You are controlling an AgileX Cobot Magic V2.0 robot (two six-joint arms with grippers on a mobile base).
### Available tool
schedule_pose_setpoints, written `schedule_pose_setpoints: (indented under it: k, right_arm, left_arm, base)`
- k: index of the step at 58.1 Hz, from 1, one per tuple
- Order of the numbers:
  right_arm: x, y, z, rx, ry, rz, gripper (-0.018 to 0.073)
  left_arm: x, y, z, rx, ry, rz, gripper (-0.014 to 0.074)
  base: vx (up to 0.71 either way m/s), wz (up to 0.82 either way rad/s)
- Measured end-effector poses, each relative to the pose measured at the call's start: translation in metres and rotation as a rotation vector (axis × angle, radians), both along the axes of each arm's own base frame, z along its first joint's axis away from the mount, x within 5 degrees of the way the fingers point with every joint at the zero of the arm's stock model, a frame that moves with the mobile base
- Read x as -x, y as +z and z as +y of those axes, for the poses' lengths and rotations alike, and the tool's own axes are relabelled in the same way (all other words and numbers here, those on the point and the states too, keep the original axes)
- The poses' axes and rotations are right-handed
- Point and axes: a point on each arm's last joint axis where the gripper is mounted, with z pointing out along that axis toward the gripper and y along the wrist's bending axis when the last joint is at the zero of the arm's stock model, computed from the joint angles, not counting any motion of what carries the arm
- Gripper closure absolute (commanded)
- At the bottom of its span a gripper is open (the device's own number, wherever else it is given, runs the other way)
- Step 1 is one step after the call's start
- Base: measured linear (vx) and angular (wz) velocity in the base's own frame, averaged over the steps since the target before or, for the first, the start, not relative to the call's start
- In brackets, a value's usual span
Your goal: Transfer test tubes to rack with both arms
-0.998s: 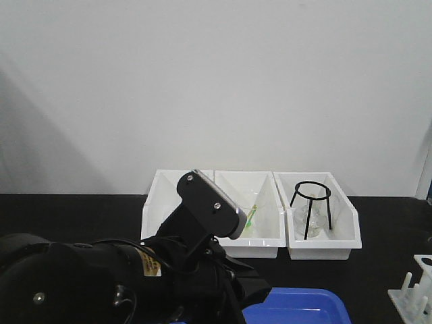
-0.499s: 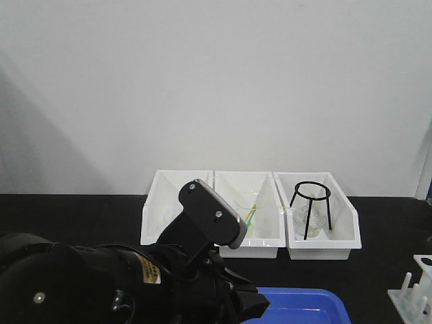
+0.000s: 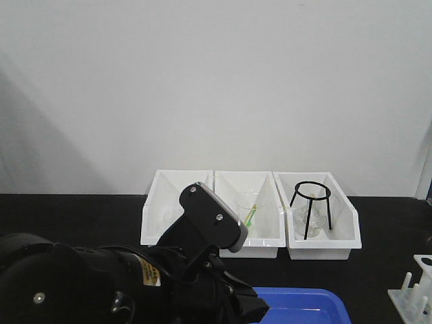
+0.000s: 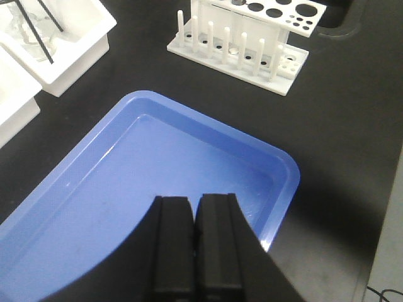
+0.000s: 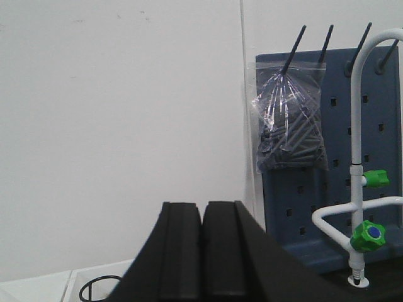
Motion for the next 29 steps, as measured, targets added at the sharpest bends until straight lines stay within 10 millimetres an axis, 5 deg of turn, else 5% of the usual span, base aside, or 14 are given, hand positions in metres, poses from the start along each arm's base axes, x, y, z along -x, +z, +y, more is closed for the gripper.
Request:
schedule_pose_setpoints:
  k: [20, 29]
  right_arm:
    - [0.000, 0.000, 0.000, 0.001, 0.004, -0.001, 0.0566]
    - [0.000, 0.000, 0.000, 0.001, 0.004, -0.001, 0.0566]
  left_arm:
    - [-0.003, 0.001, 0.003, -0.059, -0.020, -0.102, 0.0598]
    - [-0.018, 0.022, 0.034, -0.075, 0.089, -0.230, 0.0598]
  base:
    - [0.00, 0.00]
    - [0.00, 0.00]
